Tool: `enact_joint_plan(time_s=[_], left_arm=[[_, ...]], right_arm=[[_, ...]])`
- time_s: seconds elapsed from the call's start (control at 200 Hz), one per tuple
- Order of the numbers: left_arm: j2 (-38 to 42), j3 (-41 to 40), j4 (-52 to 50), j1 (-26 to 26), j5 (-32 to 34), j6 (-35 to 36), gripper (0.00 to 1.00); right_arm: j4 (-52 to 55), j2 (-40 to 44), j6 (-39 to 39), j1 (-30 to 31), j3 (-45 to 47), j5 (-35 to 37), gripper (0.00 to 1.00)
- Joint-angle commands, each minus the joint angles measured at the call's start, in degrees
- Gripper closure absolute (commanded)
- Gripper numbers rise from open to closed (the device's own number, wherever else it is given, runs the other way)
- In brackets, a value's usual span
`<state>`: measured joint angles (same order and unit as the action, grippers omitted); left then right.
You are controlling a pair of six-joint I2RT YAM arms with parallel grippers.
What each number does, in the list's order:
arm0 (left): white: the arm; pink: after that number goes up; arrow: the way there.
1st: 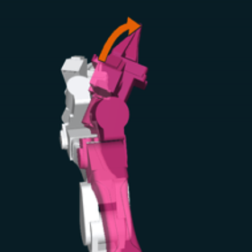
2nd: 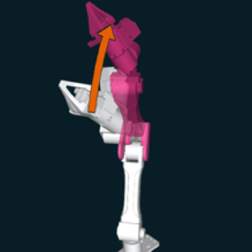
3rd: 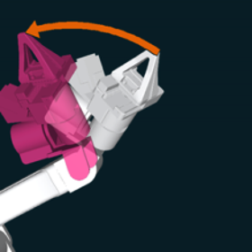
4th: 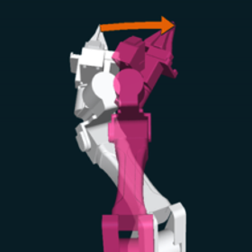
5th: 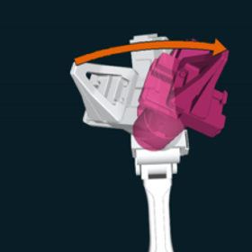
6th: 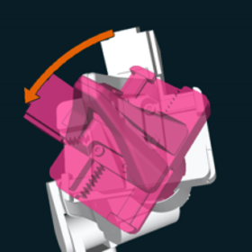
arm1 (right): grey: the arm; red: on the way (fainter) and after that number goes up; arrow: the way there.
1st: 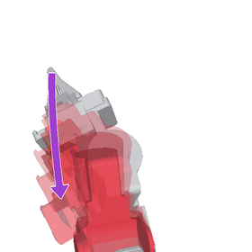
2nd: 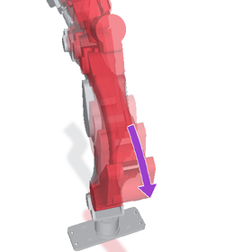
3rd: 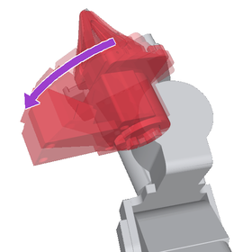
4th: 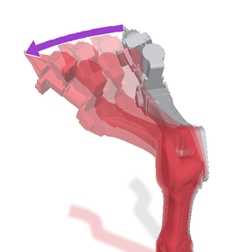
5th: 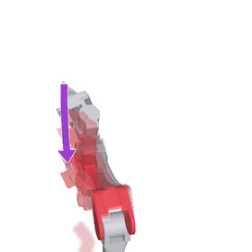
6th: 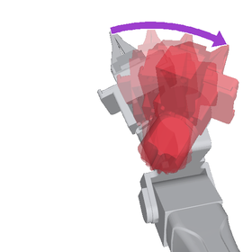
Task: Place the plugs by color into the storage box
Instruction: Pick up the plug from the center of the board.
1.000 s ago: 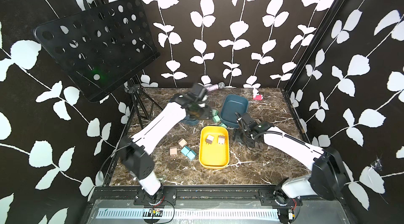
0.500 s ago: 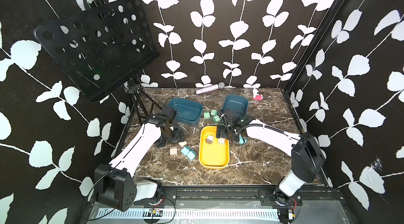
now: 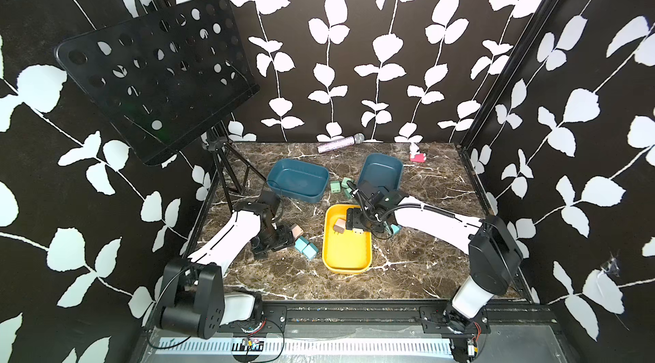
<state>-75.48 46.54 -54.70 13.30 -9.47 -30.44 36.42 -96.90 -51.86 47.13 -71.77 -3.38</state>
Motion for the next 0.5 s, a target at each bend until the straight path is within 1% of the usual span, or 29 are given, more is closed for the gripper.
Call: enact_joint_plan(time_s=[0.0,0.25,0.385,0.495], left_arm=[[-1.94,-0.84,2.87,-0.39,0.35,1.39,0.11],[-8.03,-1.71,8.68,-0.64,-0.02,2.68,0.14],[-10.76,-2.35,9.28,-0.64,1.68,4.39,0.25],[-11.09,-2.12,7.36,-0.70,5.84,5.45,0.33]], right_arm=[[0.93,-0.11,-0.40,0.55,0.79,0.00,0.16],[0.84,0.00,-0.62,0.77,1.37,-0.06,0.16],[1.22,0.13,-0.63,0.77,1.43,-0.05,0.16],[1.21,0.48,-0.62,0.77,1.85,0.26,0.15]])
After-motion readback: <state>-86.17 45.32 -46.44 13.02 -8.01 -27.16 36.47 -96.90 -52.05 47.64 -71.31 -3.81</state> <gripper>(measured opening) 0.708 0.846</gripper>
